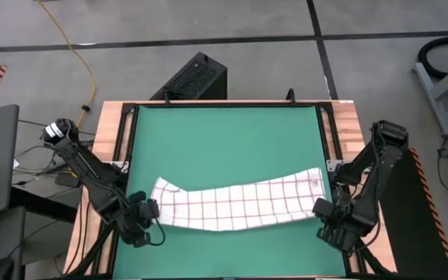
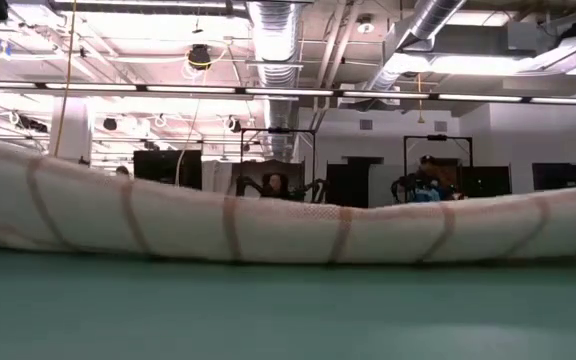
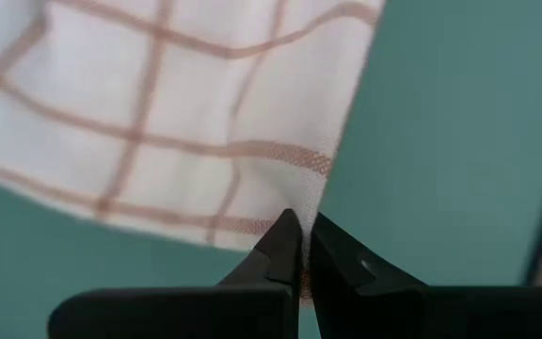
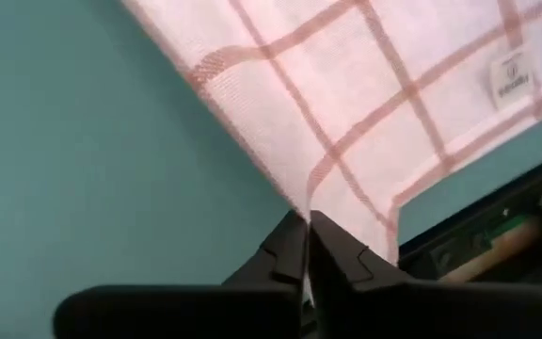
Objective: Roll towel
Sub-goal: Roll the white towel
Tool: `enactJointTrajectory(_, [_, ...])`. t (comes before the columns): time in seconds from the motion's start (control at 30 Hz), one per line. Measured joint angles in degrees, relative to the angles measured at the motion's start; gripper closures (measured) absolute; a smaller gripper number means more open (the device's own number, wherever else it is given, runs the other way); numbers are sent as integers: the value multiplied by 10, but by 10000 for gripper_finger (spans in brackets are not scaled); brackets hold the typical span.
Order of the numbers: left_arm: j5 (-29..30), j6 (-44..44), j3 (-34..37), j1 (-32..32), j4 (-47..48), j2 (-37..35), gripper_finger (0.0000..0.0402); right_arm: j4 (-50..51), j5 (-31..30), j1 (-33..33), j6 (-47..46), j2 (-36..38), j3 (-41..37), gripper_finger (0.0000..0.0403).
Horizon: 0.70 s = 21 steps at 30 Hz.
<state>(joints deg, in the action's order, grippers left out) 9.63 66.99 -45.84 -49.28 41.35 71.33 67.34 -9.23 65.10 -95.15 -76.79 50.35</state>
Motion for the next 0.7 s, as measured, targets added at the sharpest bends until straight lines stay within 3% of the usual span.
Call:
enactJointTrajectory(0.13, [-11,2,0,0,-40,0,390,-16,19,1,-20,0,3,312])
enactJointTrajectory(0.3, [-19,-38,0,-4,-116,0,356,-61,-2,2,5,0,11,251])
enactJointTrajectory(0.4, [-19,-97,0,-9,-211,-1,336,-88,-61,1,39,0,16,223])
enactJointTrajectory(0.53, [-14,-159,0,-11,-285,-8,320,-87,-219,-20,39,0,19,206])
enactJointTrajectory(0.63, [93,-181,-10,2,-258,-19,318,-66,-345,-63,-1,0,19,207])
enactJointTrajectory(0.7, [208,-182,-13,15,-208,-23,318,-76,-373,-104,8,-1,19,212])
